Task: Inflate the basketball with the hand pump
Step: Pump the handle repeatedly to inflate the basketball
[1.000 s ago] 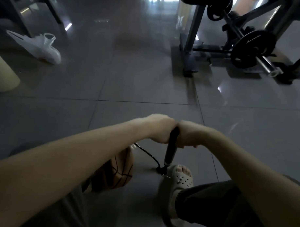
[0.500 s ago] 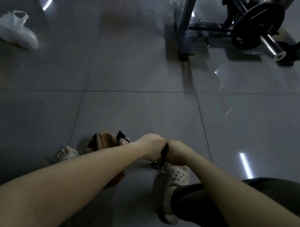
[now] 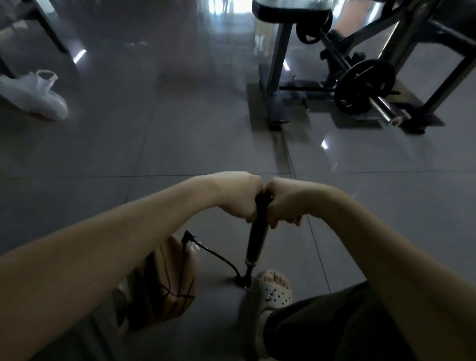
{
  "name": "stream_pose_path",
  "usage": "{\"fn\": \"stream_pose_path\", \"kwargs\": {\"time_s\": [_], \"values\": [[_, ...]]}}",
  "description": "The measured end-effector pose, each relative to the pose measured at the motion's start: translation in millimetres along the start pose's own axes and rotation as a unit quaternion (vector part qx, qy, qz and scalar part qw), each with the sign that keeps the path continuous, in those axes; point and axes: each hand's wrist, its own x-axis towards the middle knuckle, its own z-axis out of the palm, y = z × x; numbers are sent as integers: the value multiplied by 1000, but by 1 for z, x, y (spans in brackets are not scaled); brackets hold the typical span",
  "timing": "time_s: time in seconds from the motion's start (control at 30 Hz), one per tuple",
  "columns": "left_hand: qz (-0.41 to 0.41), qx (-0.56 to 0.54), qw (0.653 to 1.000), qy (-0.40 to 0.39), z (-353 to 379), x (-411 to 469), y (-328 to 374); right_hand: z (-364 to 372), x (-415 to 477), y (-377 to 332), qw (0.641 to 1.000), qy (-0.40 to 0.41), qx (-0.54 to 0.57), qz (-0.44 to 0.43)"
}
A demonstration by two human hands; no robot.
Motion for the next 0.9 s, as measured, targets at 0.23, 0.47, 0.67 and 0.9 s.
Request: {"fn": "stream_pose_path", "kwargs": {"time_s": [0.23, 0.47, 0.67, 0.9], "values": [[-22, 35, 998, -48, 100, 24, -14, 96, 47, 26, 992, -60, -110, 23], [-27, 21, 998, -57, 154, 61, -36, 143, 95, 64, 995, -44, -89, 5], [-35, 12, 998, -42, 162, 76, -38, 145, 112, 75, 995, -49, -83, 29], [-25, 17, 997, -68, 165, 37, -31, 158, 82, 60, 998, -37, -49, 27]]}}
